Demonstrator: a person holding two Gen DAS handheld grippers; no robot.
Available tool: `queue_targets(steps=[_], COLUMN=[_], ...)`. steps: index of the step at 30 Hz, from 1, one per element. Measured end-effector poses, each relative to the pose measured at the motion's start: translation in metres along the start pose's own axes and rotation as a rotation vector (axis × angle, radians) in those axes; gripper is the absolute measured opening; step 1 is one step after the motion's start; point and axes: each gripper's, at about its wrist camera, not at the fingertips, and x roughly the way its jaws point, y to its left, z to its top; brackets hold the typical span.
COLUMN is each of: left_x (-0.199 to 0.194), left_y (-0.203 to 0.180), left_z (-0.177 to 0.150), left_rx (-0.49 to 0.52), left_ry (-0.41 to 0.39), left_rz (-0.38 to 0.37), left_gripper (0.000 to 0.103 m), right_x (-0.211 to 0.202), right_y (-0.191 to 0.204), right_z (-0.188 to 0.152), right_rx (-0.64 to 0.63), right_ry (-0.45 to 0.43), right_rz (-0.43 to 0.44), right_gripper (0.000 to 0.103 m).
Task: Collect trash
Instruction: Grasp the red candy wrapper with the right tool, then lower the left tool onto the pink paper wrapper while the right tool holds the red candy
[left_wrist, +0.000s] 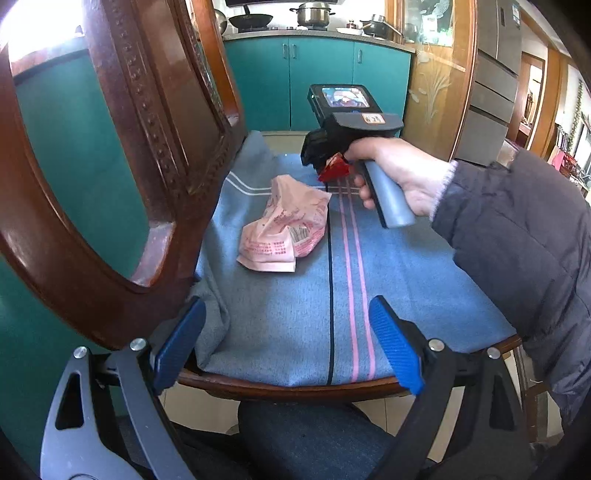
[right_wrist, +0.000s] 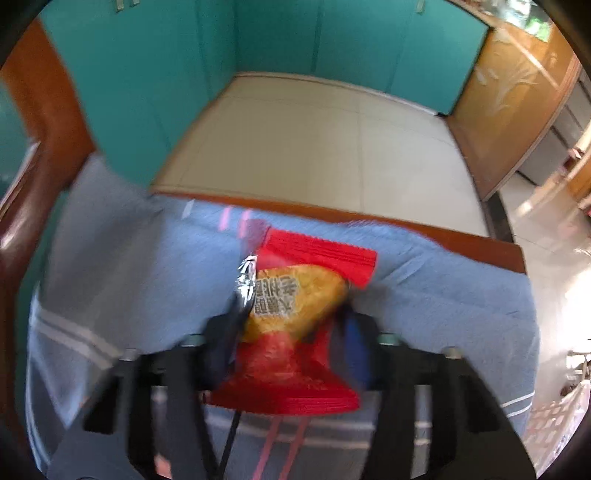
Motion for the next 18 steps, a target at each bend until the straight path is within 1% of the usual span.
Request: queue_targets(steps=[2, 6, 10, 12, 18], left_x=[0.000, 0.002, 0.009, 0.011, 0.020], left_y=[0.000, 0.001, -0.001, -0.002, -0.006], left_z=[0.001, 0.001, 0.000, 0.001, 0.007], left_rx=[-0.004, -0.011, -0.015, -0.012, -0.009], left_ry=[0.001, 0.006, 0.021, 0.023, 0.029], left_rz=[-0.007, -0.016, -0.024, -0.030, -0.056], left_gripper=[0.090, 0.090, 0.090, 0.090, 0.090], right_x=[-0.007, -0.023, -0.044, -0.052, -0.084], right_y=[0.001, -0.011, -0.027, -0.038, -0.071], right_z=[-0.010, -0.034, -0.071, -0.090, -0.142], right_rx=[-0.033, -0.038, -0.051, -0.052, -0.055], right_ry=[0.005, 0.020, 0.034, 0.040, 0.053], right_rz=[0.037, 0.114, 0.182, 0.203, 0.229], right_gripper=[0.039, 0.038, 0.038, 0.039, 0.039])
